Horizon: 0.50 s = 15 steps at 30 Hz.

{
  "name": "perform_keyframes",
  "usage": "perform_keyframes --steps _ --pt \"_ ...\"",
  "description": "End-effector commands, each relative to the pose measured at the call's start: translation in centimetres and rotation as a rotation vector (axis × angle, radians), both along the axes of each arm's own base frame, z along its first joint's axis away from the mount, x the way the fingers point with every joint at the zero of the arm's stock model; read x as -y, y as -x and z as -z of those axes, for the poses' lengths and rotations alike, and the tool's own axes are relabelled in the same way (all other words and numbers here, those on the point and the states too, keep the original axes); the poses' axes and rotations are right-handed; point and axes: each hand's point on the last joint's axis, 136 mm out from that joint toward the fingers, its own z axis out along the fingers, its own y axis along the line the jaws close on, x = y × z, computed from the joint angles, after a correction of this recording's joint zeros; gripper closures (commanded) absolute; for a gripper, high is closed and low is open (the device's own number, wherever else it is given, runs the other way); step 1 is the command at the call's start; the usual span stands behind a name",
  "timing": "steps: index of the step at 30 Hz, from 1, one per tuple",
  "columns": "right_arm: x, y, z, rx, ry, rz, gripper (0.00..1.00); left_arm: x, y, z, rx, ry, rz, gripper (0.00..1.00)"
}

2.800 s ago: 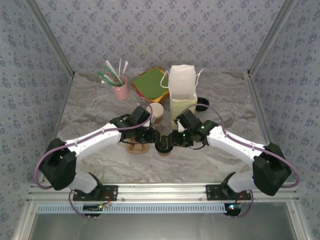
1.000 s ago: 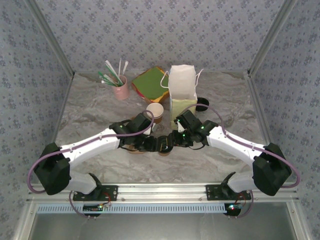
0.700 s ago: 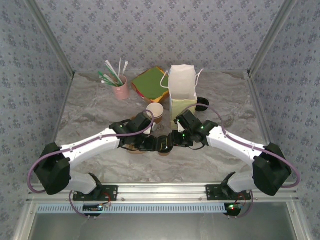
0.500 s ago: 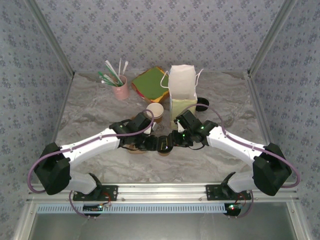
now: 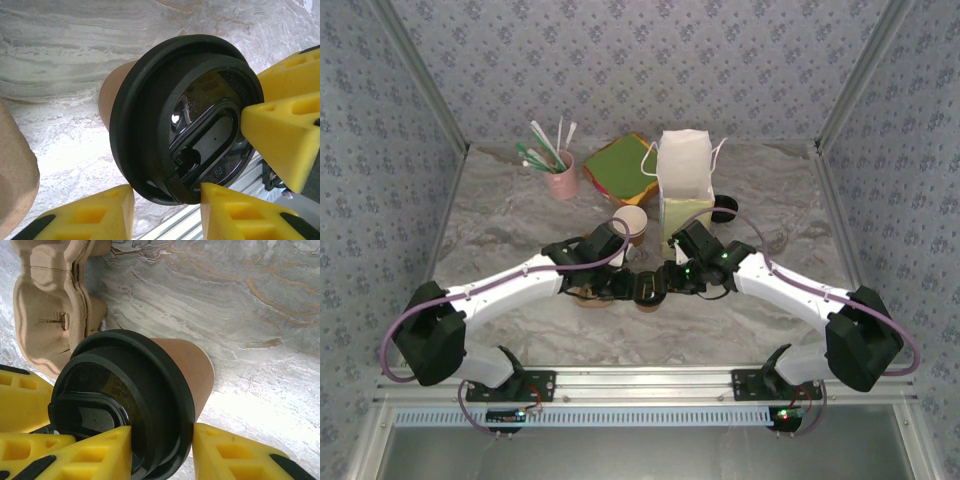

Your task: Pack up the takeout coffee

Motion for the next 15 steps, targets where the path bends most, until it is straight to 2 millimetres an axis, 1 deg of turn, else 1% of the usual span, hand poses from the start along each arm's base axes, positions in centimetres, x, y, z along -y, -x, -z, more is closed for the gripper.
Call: perform_keyframes --steps 1,5,8,10,12,15 --pt "1.9 1.3 3.0 -0.068 0.111 0.024 0.66 -1.9 0.8 3.5 -0.027 -0.145 0.006 0.62" --pt "2.0 1.3 3.0 -0.07 0.114 0.026 0.66 -2.8 1.3 4.6 -0.044 -0.186 0.004 0.62" --pt "2.0 1.4 3.1 -0.071 0.116 0.026 0.66 -3.0 1.3 4.7 -0.044 -0.197 0.004 0.63" --pt "2.0 1.3 2.9 -0.068 0.113 0.025 0.66 -2.7 1.1 4.0 -0.035 -0.181 0.005 0.63" --pt "1.9 1.2 2.4 -0.058 0.108 0.026 0.66 -2.1 0.8 2.8 -0.017 -0.148 0.008 0.63" --pt "1.8 0.9 1.6 -0.039 0.096 0.029 0.64 -0.9 0.1 0.5 0.012 -0.09 0.007 0.63"
